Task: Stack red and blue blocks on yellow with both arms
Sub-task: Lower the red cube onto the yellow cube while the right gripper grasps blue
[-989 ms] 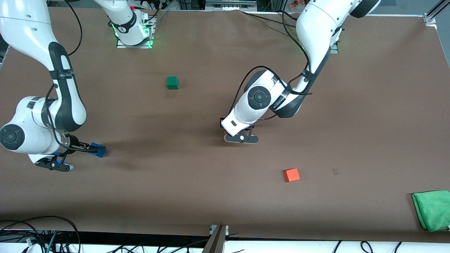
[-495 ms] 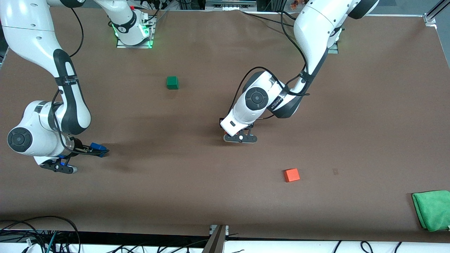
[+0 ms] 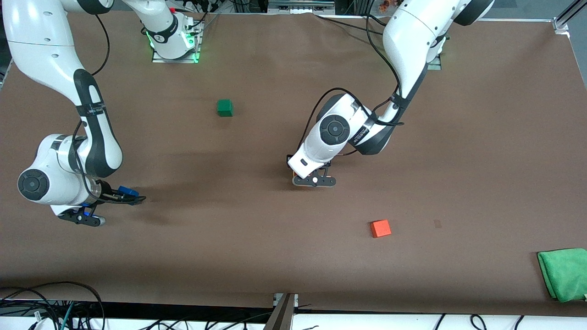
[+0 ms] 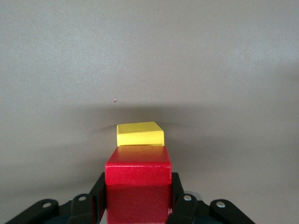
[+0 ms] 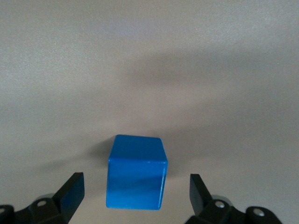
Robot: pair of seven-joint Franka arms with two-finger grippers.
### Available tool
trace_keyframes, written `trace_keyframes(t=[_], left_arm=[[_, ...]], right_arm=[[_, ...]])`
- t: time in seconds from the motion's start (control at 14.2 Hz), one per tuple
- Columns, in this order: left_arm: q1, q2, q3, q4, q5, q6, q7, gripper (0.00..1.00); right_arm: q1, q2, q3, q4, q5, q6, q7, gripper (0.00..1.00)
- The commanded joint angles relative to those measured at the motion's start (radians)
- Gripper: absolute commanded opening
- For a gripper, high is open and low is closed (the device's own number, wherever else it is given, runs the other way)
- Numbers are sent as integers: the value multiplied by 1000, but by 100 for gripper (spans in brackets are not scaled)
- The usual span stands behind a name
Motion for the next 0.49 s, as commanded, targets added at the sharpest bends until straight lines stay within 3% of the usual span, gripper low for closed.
trace_keyframes(t=[0.0, 0.21, 0.42], left_arm=[[-18, 18, 13, 47, -2, -19, -29, 3], [-29, 36, 14, 80, -2, -21, -60, 12], [-31, 37, 16, 80, -2, -21, -63, 15]], right_arm=[[-5, -6, 3, -30, 5, 43, 9, 100], [-10, -6, 3, -43, 5, 71, 8, 100], [-10, -6, 3, -43, 5, 68, 9, 99]])
